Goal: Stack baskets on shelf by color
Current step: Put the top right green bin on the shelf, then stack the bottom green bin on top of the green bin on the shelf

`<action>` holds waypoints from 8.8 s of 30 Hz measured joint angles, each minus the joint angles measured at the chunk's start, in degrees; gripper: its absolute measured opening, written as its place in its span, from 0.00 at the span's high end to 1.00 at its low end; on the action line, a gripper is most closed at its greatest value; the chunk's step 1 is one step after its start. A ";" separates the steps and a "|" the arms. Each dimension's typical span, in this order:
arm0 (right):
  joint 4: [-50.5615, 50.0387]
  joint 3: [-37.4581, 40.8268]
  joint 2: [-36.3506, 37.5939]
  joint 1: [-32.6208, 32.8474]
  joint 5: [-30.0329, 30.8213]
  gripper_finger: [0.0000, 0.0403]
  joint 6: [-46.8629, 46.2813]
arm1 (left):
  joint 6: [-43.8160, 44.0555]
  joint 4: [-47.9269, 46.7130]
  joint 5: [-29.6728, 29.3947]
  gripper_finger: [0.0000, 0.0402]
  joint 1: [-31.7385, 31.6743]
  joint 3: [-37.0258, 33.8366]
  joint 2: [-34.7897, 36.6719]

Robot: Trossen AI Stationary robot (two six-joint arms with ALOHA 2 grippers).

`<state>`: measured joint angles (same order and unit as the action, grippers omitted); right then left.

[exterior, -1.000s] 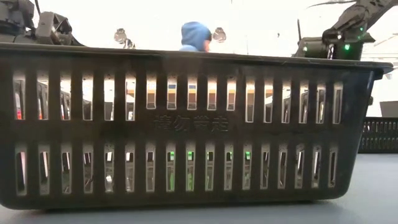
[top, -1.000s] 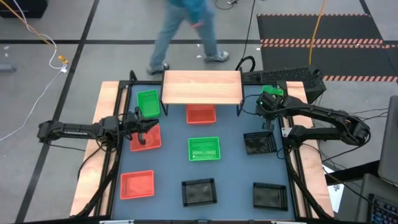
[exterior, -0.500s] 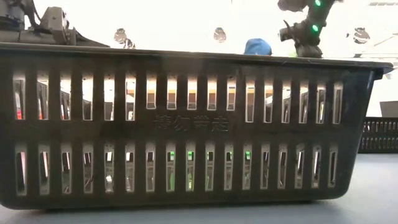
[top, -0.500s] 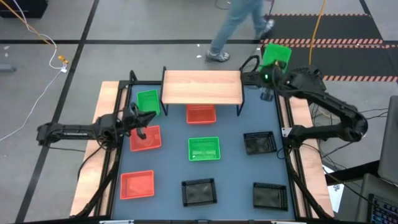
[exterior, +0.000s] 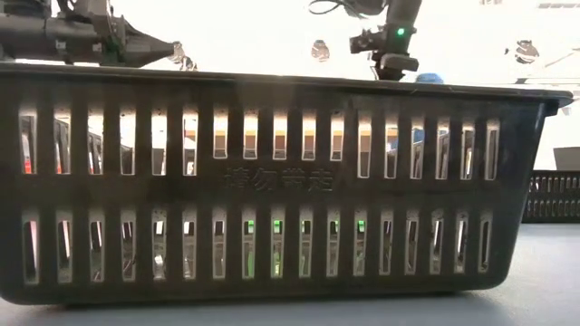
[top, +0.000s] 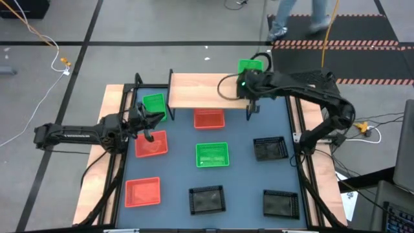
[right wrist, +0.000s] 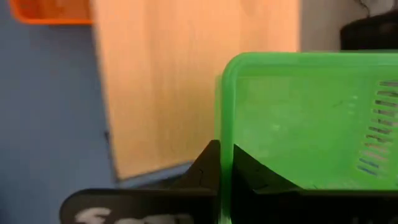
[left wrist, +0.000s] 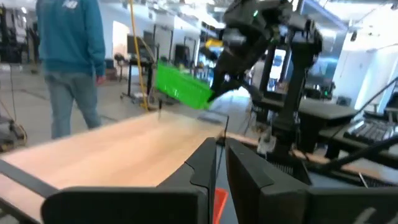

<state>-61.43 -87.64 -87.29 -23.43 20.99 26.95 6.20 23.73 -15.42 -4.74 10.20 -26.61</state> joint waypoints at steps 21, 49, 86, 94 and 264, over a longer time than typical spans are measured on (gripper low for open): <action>7.69 4.35 -1.91 3.92 -4.76 0.98 -6.73 | -0.29 0.15 -1.92 0.91 1.56 -0.02 -4.46; 22.08 14.82 15.32 11.08 -4.57 0.64 -11.95 | -0.01 -5.54 -6.19 0.91 1.84 -0.04 -4.61; 75.46 65.97 33.87 33.32 -18.29 0.64 9.92 | -3.53 -0.61 1.41 0.91 8.99 -0.09 -16.28; 79.91 67.87 33.22 33.30 -18.29 0.64 12.00 | -3.53 -1.09 0.12 0.91 8.95 -0.09 -16.26; 57.79 39.36 0.87 26.37 -37.68 1.00 17.08 | -11.53 11.93 -1.15 0.77 7.22 -0.07 -27.91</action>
<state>-3.64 -48.27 -86.42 2.94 -16.69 44.03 -5.32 35.66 -16.57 2.48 10.13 -54.52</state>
